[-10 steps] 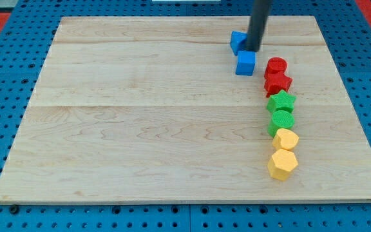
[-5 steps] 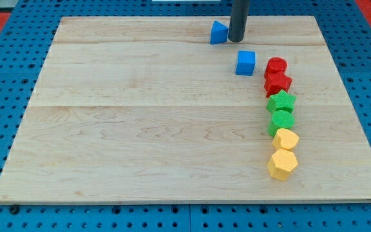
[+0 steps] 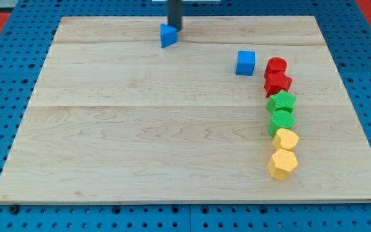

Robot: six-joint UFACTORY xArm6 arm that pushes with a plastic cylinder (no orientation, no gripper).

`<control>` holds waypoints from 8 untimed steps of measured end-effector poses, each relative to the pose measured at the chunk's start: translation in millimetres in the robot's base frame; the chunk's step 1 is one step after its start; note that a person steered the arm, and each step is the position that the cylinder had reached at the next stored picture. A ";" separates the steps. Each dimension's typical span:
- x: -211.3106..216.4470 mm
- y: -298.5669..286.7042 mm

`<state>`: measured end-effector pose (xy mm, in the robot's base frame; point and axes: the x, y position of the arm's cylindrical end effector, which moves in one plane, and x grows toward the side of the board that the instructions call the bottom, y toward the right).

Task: Place the blue triangle at the top left side of the board

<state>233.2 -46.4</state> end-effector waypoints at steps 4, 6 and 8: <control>1.3 23.5; 5.9 -31.5; -3.9 -100.4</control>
<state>229.3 -146.8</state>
